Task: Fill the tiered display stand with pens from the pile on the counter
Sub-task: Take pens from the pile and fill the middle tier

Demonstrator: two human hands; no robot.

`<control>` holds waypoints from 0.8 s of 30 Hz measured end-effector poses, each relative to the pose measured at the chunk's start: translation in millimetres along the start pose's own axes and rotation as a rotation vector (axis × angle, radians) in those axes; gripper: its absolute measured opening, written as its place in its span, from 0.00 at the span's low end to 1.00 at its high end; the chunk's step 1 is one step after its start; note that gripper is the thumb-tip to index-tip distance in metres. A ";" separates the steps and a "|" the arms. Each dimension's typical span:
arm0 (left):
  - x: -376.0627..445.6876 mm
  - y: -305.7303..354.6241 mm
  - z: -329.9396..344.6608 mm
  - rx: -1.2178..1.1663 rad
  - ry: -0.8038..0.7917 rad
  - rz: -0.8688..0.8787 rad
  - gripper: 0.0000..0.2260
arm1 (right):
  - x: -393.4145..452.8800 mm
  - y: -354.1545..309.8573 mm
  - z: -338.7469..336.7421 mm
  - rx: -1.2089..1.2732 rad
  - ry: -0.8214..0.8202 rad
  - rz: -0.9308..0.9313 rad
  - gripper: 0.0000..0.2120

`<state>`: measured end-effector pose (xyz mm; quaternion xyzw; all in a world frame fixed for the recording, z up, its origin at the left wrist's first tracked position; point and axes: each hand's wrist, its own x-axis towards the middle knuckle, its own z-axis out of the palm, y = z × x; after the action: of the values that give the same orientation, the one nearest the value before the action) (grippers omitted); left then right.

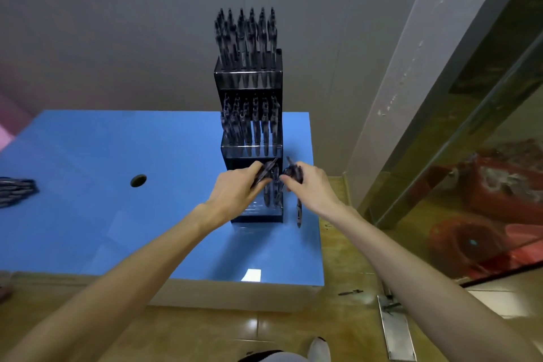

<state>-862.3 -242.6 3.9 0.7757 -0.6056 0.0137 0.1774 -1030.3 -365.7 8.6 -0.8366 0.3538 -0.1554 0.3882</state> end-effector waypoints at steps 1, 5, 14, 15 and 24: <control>-0.9 -1.3 2.7 0.000 0.006 -0.006 0.13 | 1.2 0.5 1.6 -0.039 -0.024 -0.021 0.13; -2.1 -4.7 7.2 -0.004 0.044 -0.002 0.14 | 4.7 -1.6 3.8 -0.158 -0.031 -0.103 0.18; -10.4 -5.3 23.5 -0.012 -0.007 -0.023 0.15 | 3.3 5.0 17.0 -0.228 -0.087 -0.114 0.15; -11.6 -5.6 24.8 -0.019 -0.008 -0.025 0.15 | 2.4 6.5 18.2 -0.240 -0.082 -0.112 0.15; -17.3 -6.7 30.4 -0.012 -0.004 0.035 0.14 | -0.7 8.0 30.4 -0.334 -0.016 -0.076 0.18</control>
<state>-866.5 -233.9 -30.3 0.7639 -0.6194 0.0117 0.1805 -1018.3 -352.4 -17.3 -0.9035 0.3395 -0.1025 0.2406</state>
